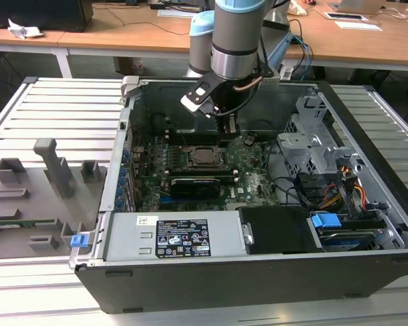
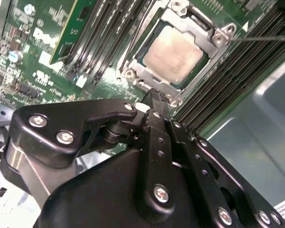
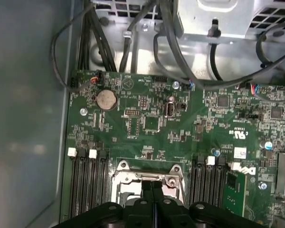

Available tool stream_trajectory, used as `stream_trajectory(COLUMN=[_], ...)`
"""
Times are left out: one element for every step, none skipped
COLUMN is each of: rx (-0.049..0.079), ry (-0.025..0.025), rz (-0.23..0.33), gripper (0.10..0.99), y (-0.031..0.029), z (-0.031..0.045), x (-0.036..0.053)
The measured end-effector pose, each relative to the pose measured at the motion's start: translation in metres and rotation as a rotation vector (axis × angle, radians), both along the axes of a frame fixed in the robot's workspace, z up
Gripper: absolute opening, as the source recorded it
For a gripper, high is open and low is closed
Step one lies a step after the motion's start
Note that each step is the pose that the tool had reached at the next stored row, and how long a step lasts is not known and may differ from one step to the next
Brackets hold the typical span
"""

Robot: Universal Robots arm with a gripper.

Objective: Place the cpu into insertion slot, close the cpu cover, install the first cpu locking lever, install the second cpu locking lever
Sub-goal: 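Close the cpu cover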

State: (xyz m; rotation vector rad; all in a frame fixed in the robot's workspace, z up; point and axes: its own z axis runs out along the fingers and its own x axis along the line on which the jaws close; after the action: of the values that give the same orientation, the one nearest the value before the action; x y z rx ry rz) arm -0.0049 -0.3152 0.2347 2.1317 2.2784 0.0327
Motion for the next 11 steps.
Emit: stream_trajectory(rx=[0.000,0.000,0.000,0.000,0.000,0.000,0.000,0.000,0.000,0.000,0.000], ry=[0.0000,0.0000,0.0000,0.0000,0.0000,-0.0001,0.0000,-0.0001,-0.0001,0.0000,0.0000], rz=[0.000,0.000,0.000,0.000,0.000,0.000,0.000,0.000,0.000,0.000,0.000], gripper=[0.106,0.106,0.106,0.106,0.106,0.106,0.106,0.106,0.106,0.106,0.106], y=[0.0000,0.0000,0.0001,0.0001,0.0002,0.0003,0.0003,0.0003,0.0004,0.0003,0.0003], z=[-0.0022,-0.0030,-0.0031,-0.0031,-0.0032,-0.0032,-0.0032,-0.0032,-0.0032,-0.0032,-0.0032], x=[-0.0031,-0.0067,-0.0095,-0.0116,-0.0141,-0.0164,-0.0185,-0.0199,-0.0209,-0.0235,-0.0251])
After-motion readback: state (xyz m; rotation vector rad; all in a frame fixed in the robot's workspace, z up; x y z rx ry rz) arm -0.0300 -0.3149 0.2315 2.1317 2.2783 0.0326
